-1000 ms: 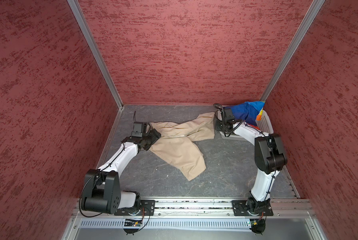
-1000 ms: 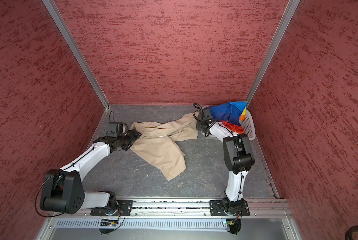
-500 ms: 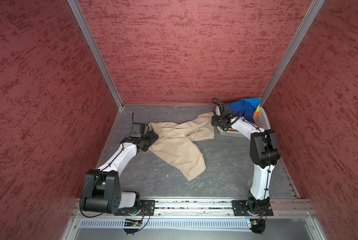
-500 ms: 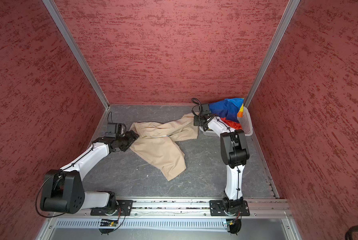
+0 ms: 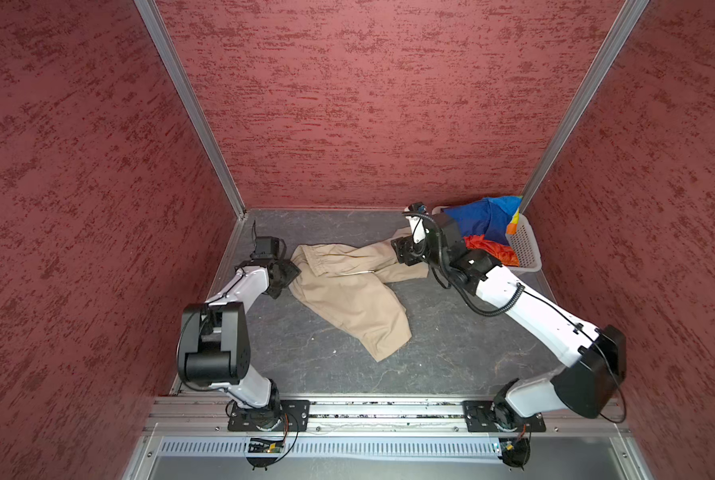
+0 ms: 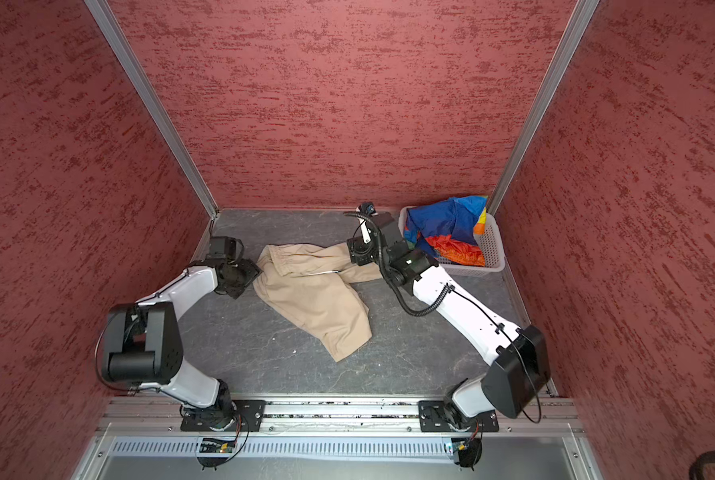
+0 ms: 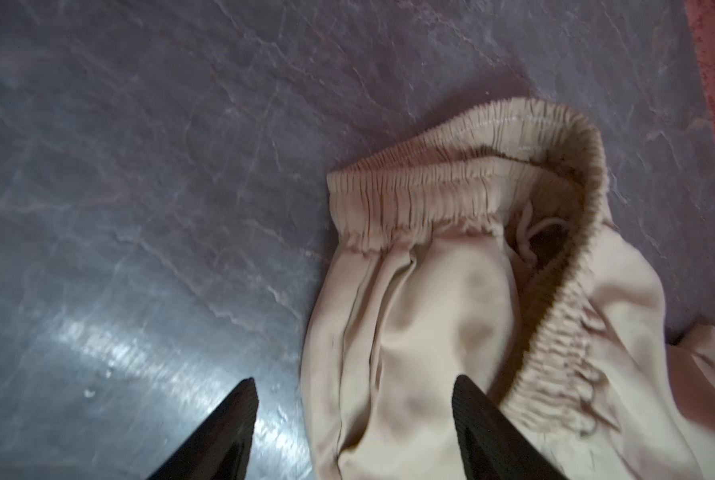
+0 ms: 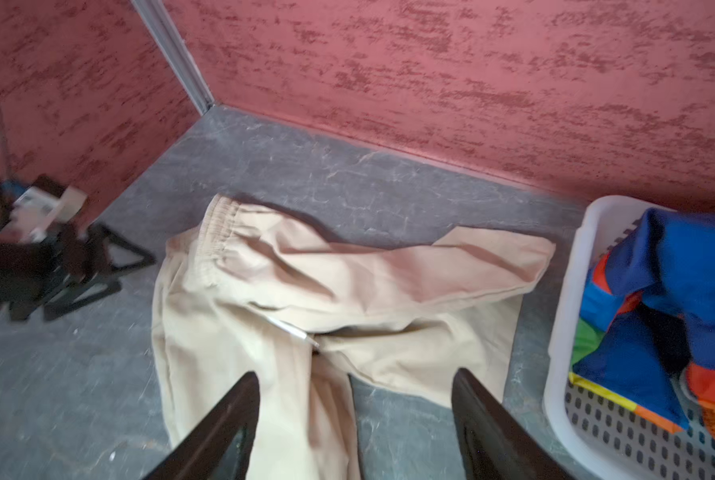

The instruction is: Fold and stack the shorts

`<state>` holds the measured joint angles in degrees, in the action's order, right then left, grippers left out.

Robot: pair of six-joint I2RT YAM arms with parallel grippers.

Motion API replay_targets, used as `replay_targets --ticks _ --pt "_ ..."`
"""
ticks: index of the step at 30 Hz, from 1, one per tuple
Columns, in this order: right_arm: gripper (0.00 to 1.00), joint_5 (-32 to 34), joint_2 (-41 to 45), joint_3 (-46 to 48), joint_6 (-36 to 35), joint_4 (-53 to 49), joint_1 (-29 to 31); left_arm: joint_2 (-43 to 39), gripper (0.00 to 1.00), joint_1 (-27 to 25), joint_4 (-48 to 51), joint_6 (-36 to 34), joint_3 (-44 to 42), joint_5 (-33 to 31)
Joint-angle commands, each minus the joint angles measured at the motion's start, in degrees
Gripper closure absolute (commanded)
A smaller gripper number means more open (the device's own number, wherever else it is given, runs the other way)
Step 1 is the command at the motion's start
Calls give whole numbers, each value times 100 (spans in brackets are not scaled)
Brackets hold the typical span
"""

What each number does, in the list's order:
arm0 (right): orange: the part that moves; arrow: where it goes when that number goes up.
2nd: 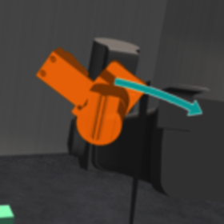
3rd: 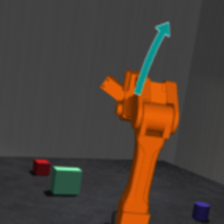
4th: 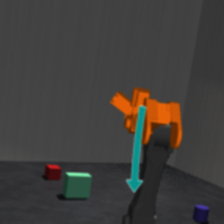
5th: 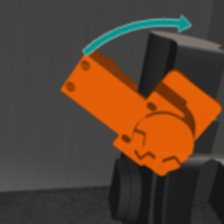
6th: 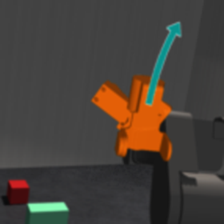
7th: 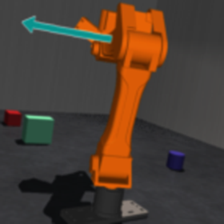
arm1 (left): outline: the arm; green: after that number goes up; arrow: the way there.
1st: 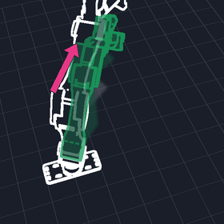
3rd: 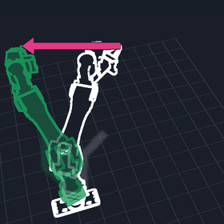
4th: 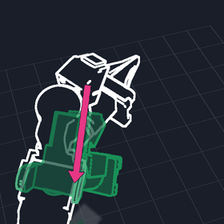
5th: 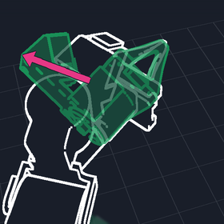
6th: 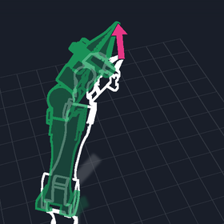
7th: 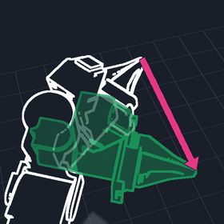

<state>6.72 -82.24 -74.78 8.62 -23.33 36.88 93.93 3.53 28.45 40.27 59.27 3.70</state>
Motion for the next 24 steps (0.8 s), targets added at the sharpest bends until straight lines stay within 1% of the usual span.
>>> replay_targets --ticks 1,3,7,10,12,14,17,19,21,22,24 --pt "29 308 154 663 50 -511 151 555 29 77 85 -246 458 -15" --pt "32 136 314 1128 217 -532 261 864 31 81 27 -295 691 65" --pt "34 -251 425 1843 555 -431 416 1153 33 77 -94 -326 868 8" --pt "34 -571 344 2090 783 -362 548 1256 43 86 -79 -359 903 -25" --pt "34 -860 257 2147 797 -330 679 1304 53 101 -70 -397 885 -45" --pt "33 -1101 194 2165 833 -339 818 1359 67 128 1 -384 885 -63" --pt "30 -1651 180 2323 1047 -206 884 1376 84 173 80 -357 881 -43" --pt "30 -1937 243 2475 1250 -131 927 1348 100 174 142 -339 859 -131" --pt "31 -2040 377 2679 1450 -31 1018 1287 100 174 288 -262 862 -305" --pt "34 -2081 445 2774 1532 15 1109 1241 100 176 353 -257 851 -365" --pt "44 -1951 466 2826 1528 -36 1429 1127 100 183 418 -261 816 -476"
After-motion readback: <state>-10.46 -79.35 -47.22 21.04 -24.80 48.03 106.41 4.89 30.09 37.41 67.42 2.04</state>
